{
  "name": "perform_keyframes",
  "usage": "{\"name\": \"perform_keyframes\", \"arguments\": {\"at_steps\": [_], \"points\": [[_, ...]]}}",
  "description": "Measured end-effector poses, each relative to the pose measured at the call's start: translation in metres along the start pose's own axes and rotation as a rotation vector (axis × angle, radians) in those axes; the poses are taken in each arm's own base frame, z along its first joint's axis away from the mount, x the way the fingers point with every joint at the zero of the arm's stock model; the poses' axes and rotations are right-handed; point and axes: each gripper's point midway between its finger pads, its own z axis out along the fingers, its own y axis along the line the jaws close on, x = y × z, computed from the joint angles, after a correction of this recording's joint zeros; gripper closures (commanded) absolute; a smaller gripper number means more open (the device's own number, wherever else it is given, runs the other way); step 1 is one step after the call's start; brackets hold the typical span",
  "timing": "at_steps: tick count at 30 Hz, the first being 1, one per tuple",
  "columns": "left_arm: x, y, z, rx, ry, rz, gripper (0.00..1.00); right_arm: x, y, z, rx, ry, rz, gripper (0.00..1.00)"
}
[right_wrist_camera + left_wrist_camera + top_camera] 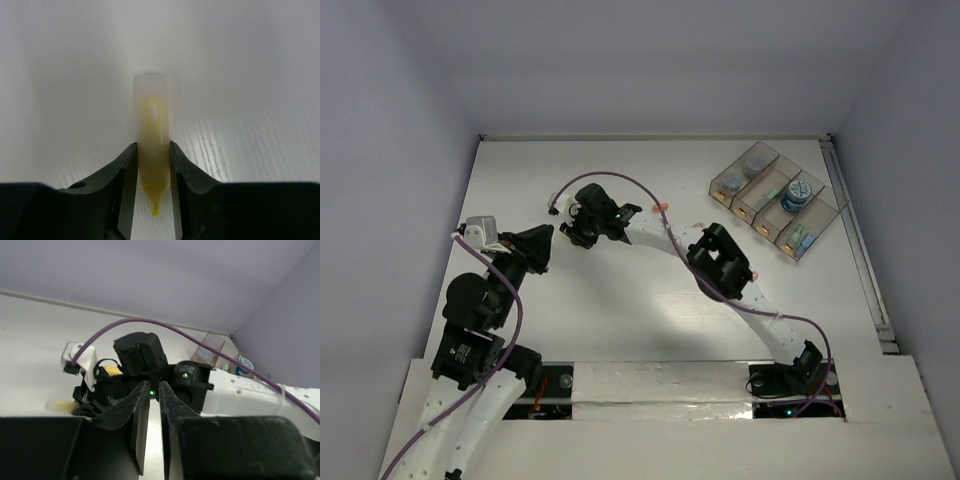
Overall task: Sort the stationery into containers
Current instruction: Pick up the pen from the center of the board.
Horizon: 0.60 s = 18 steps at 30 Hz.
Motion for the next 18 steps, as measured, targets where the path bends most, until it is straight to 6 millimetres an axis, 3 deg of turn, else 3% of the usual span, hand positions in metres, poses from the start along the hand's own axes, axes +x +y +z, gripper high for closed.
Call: {"name": "perform_keyframes", "arguments": {"at_steps": [1, 7, 12, 18], "points": [[-0.001, 0.002, -0.001, -0.012, -0.007, 0.000, 0.89, -0.001, 0.001, 0.000, 0.013, -0.004, -0.009, 0.79], [-0.018, 0.014, -0.009, -0.077, -0.084, -0.007, 0.81, -0.001, 0.003, -0.004, 0.082, -0.041, -0.046, 0.99], [-0.022, 0.021, -0.011, -0.113, -0.109, -0.020, 0.77, 0.010, 0.010, -0.021, 0.087, -0.047, -0.036, 1.00], [-0.022, 0.019, -0.011, -0.111, -0.109, -0.046, 0.69, 0.028, 0.030, -0.075, 0.072, -0.020, 0.002, 1.00]]}}
